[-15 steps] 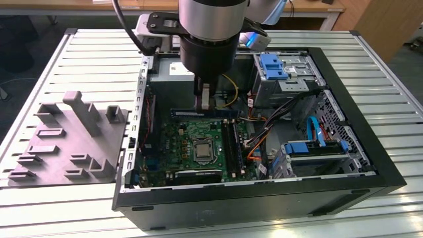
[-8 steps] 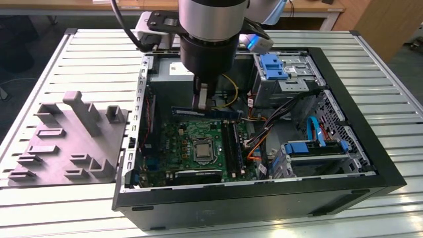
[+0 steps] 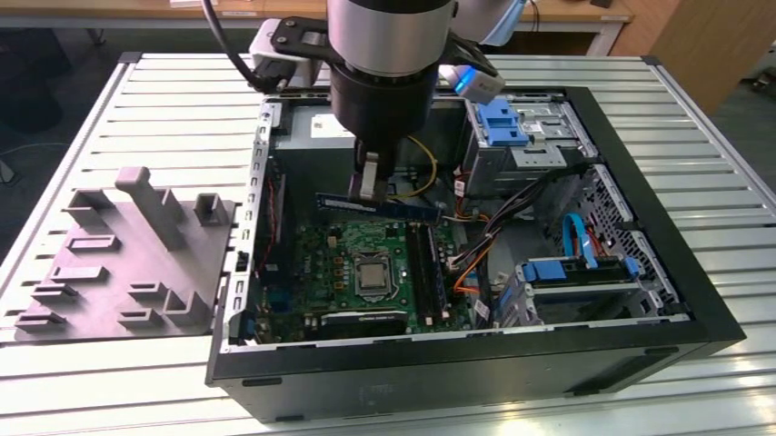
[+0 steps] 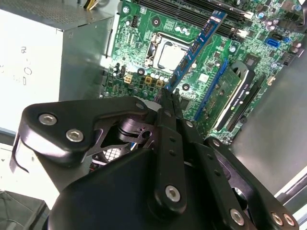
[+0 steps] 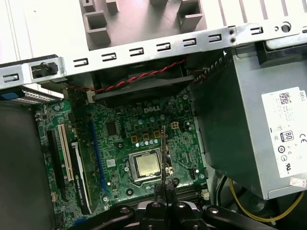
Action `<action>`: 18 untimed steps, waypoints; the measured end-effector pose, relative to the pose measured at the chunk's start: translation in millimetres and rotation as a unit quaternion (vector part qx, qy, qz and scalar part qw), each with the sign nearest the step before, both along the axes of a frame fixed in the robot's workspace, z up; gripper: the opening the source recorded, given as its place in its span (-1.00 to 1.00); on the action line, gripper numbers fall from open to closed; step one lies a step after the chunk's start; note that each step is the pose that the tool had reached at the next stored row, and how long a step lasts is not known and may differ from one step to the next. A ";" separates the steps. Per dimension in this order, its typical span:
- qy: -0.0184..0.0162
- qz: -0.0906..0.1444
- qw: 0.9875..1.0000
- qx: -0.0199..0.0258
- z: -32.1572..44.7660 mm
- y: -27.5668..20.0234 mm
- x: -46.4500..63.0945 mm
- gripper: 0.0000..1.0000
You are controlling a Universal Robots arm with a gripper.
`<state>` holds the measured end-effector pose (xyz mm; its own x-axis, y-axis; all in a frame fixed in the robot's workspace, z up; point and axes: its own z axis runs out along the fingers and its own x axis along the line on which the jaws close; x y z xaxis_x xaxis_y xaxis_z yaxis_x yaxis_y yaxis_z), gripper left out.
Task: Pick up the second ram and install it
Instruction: 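Insert the second ram into the second slot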
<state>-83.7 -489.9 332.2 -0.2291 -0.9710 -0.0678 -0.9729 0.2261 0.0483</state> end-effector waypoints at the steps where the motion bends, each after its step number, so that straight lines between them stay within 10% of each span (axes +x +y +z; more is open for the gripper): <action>1: 0.000 -0.002 1.000 0.000 -0.1 0.0 0.0 -0.77; 18: 0.000 -0.037 0.999 0.000 -0.2 0.0 0.0 -0.77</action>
